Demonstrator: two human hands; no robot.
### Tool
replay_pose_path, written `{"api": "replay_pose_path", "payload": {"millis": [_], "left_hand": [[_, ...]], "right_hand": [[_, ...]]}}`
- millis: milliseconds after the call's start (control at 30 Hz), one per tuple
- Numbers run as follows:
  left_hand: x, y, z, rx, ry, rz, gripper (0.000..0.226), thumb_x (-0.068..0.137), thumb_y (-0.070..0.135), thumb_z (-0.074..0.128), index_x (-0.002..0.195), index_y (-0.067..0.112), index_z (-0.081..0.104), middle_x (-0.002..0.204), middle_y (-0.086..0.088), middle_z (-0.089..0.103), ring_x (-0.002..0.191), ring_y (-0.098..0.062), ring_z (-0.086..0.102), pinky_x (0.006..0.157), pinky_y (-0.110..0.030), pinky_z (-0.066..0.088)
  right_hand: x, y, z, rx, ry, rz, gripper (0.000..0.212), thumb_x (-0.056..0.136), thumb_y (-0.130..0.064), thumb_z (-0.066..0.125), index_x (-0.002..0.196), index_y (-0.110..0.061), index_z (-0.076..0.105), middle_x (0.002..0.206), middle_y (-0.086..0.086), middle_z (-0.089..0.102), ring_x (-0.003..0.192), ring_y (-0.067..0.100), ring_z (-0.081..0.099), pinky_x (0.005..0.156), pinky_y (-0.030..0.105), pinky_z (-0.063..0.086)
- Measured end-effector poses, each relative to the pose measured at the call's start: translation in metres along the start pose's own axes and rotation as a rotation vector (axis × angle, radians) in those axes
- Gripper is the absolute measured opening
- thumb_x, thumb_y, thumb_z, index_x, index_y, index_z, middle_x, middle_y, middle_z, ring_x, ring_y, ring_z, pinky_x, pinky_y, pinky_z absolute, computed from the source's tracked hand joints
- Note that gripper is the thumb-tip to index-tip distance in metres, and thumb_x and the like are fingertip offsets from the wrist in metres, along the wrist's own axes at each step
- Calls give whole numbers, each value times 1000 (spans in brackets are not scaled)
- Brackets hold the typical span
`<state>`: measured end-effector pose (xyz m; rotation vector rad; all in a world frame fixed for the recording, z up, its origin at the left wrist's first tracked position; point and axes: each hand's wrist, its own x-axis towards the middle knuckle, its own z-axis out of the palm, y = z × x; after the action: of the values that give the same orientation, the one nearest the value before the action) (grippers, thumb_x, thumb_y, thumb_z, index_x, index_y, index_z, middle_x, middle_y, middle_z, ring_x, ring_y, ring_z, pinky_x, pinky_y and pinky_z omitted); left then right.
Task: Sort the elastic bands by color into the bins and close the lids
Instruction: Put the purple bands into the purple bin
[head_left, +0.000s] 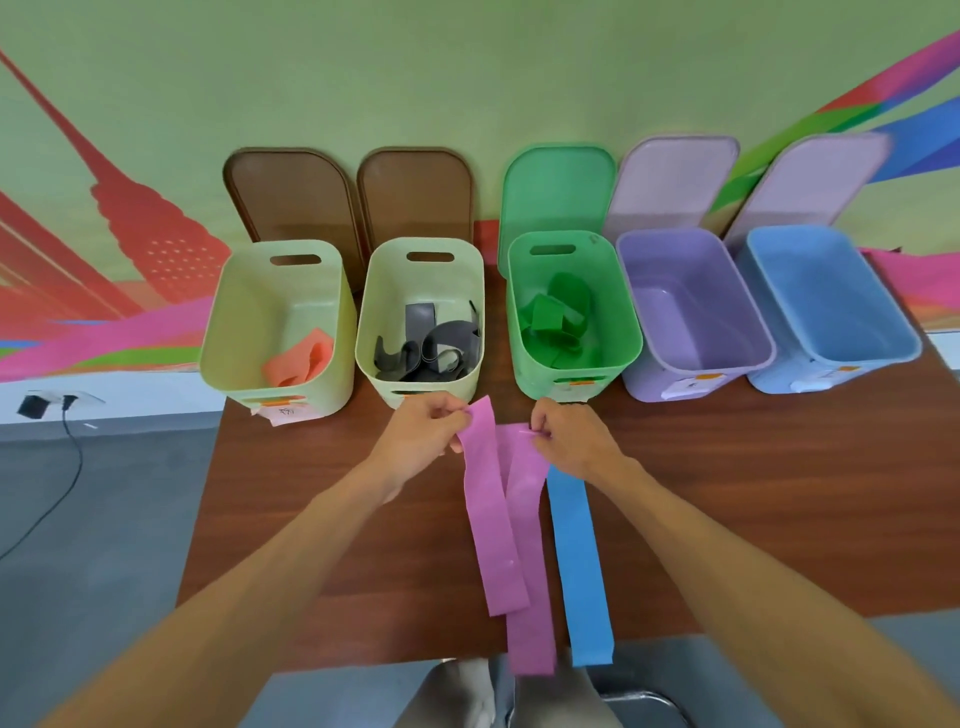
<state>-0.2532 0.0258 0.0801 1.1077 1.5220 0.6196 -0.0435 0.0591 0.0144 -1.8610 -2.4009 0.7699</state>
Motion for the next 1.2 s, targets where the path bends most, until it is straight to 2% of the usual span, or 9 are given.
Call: {"api": "replay_pose_path", "payload": {"millis": [67,167,267,433,700,800,867,1033,1200], "left_hand": [[0,9,1,7,-10,27,12,91,16,56,84,15,66,71,1,61,60,-9,57,63,-23,44],[2,29,7,32,-59,93,13,91,15,55,91,10,67,72,-6,63,61,-9,58,63,-24,46],[3,55,14,66,-144,165,12,88,14,60,95,7,68,78,-14,69,60,-11,62,62,-23,51],[-1,98,34,27,-277,254,14,84,12,70,92,1,68,74,-14,70,55,-15,64,53,-21,50],[0,175,77,37,-307,439,6,88,11,63,83,12,63,64,3,63,52,-11,61,51,-22,42],[7,211,92,16,-273,478,6,88,9,62,84,12,61,59,7,63,50,-11,62,49,-23,41],[10,235,100,-4,-248,504,7,89,6,61,84,11,58,59,5,63,47,-10,62,45,-20,41],[19,291,118,-97,-189,535,13,90,1,58,81,11,56,59,0,65,47,-12,65,42,-19,44],[37,321,139,-111,-123,532,4,90,5,57,87,8,57,76,-13,67,55,-17,67,51,-26,48]], "right_hand": [[-6,-2,-18,153,-53,35,25,85,-17,64,109,-10,60,94,9,71,89,24,62,77,32,46],[-19,-5,-51,177,-104,-2,21,82,-17,69,101,-8,71,93,5,71,82,14,60,71,20,46],[-38,-5,-81,113,-126,9,14,81,-21,69,89,-10,75,91,2,72,84,15,64,75,25,49],[-73,10,-121,140,-66,95,15,81,-27,65,75,-14,69,79,1,70,70,11,59,65,25,45],[-100,48,-187,421,201,143,13,80,-13,68,69,-14,62,59,-9,60,56,3,53,65,30,48],[-96,61,-223,549,367,133,22,83,-11,67,65,-17,57,51,-10,54,49,1,46,54,16,40],[-93,68,-250,665,468,108,26,85,-7,66,64,-17,55,43,-13,51,42,-2,43,47,8,33],[-81,89,-308,851,727,20,32,87,0,61,61,-12,47,38,-11,48,36,-1,38,40,9,29],[-65,106,-341,984,810,-61,15,87,-4,63,74,-1,56,46,-2,50,37,4,37,40,14,31]]}}
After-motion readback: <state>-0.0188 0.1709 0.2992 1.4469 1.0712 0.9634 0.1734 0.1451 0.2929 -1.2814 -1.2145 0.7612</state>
